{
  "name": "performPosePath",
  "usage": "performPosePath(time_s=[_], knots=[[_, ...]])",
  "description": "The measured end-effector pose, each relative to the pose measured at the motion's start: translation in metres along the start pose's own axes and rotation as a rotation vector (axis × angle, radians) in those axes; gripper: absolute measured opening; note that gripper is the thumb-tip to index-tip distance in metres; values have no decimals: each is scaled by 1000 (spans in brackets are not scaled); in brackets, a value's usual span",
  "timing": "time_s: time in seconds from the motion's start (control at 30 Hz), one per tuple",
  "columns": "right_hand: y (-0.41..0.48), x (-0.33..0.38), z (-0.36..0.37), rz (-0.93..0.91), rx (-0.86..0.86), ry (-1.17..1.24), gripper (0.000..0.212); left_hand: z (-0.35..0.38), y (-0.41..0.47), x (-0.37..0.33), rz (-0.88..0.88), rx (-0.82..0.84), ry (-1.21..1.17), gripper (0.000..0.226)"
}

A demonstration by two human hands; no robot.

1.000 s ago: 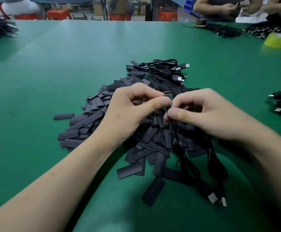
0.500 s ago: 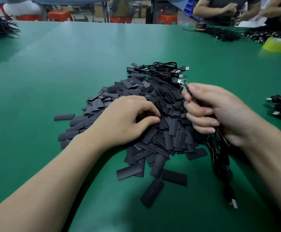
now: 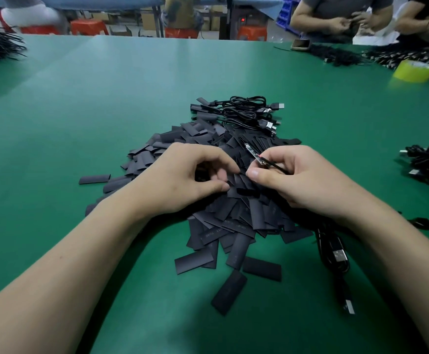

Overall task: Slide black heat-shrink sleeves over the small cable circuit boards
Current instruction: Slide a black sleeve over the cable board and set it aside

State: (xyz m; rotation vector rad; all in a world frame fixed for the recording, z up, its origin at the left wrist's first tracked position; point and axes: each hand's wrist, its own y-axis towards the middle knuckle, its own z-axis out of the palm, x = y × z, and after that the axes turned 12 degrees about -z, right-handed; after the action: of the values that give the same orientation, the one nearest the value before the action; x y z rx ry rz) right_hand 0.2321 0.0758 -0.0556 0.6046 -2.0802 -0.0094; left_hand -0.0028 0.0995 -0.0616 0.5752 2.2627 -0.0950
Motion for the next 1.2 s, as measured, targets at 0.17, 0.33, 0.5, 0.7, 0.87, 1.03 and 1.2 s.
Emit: performPosePath(time_s=[0.17, 0.33, 0.5, 0.7, 0.87, 1.03, 1.2], knots=[[1, -2, 1, -48, -12, -11, 21, 0, 4, 5, -24, -51, -200, 23], [2, -2, 4, -53, -64, -2, 22, 3, 6, 3, 0, -258, -295, 26], [1, 4, 8, -2, -121, 306, 13, 11, 4, -7, 1, -201, -549, 19], [1, 9, 9, 22, -167, 341, 22, 22, -1, -15, 95, -263, -248, 18], [1, 10, 8, 15, -136, 301, 26, 24, -1, -17, 218, -416, -40, 16], [3, 9, -3, 75, -176, 392, 40, 26, -1, -14, 44, -440, -248, 6], [0, 5, -3, 8, -130, 261, 29, 24, 2, -14, -31, -359, -593, 15]])
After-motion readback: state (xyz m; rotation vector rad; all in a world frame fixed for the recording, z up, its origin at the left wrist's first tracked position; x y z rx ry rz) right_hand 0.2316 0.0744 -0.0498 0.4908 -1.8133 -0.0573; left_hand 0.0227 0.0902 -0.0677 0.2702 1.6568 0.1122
